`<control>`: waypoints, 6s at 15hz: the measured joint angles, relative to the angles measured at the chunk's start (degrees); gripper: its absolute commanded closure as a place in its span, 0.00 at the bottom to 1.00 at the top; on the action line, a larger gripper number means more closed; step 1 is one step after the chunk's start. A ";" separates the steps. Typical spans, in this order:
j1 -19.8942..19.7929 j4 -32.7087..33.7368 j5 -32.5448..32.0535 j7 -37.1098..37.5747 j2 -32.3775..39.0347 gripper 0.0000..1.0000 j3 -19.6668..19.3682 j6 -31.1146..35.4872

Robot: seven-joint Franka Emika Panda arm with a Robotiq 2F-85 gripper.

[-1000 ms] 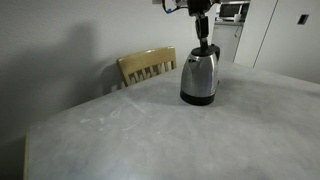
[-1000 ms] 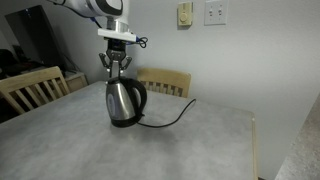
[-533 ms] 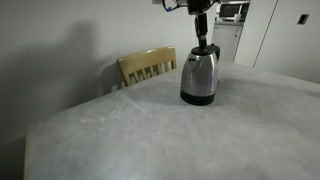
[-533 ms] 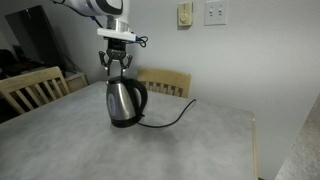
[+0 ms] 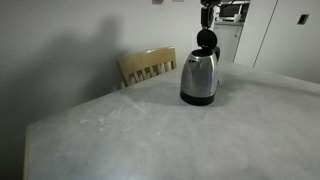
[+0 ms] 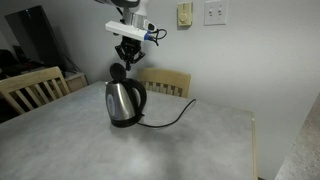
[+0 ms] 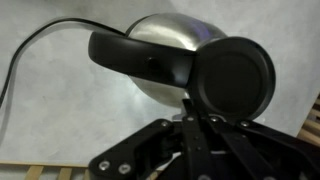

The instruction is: Close the kettle lid.

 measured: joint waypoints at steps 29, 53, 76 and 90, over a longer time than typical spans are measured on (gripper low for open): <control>1.28 -3.64 4.31 23.04 1.56 1.00 1.17 -7.63; 13.17 9.57 -20.14 25.05 -0.04 0.67 -0.45 -16.00; 12.21 8.50 -18.99 23.26 -0.03 0.00 -0.56 -16.20; 12.19 8.48 -18.99 23.24 -0.04 0.00 -0.51 -16.20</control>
